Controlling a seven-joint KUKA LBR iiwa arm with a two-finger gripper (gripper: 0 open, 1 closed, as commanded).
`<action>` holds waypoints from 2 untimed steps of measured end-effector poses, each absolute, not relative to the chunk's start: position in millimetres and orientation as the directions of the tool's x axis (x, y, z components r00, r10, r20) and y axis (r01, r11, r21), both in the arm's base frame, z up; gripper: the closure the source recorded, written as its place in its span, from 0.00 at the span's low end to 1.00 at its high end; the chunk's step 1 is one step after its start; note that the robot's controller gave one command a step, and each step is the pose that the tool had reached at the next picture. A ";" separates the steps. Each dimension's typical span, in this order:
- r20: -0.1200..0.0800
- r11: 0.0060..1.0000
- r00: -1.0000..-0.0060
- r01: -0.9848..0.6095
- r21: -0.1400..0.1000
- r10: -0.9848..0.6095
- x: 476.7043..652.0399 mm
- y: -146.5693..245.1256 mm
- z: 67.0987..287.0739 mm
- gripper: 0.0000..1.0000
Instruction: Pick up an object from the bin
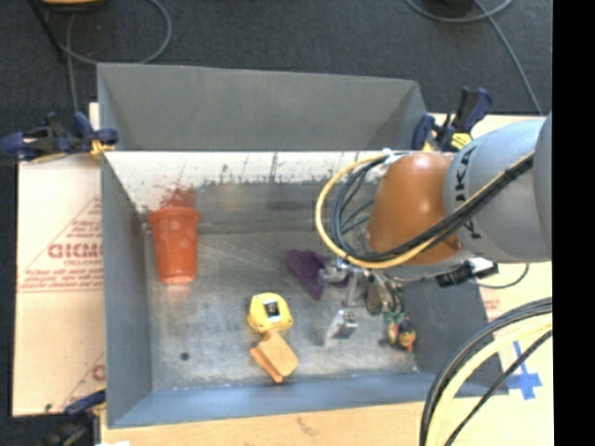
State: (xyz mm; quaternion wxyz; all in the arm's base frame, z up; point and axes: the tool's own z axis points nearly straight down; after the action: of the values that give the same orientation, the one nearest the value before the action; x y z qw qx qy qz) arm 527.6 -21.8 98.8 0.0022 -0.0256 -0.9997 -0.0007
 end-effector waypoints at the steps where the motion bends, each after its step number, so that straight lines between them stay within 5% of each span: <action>1: -0.005 0.997 -0.997 0.083 0.002 0.083 580.7 -21.2 93.4 0.00; 2: -0.003 0.990 -0.990 0.143 0.000 0.143 600.6 2.7 112.8 0.00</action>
Offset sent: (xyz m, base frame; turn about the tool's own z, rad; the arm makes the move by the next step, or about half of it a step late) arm 0.0637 0.0475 0.0405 0.1328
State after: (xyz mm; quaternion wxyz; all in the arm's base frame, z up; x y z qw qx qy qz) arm 600.6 2.7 112.8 -0.0013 -0.0715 -0.9974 0.0000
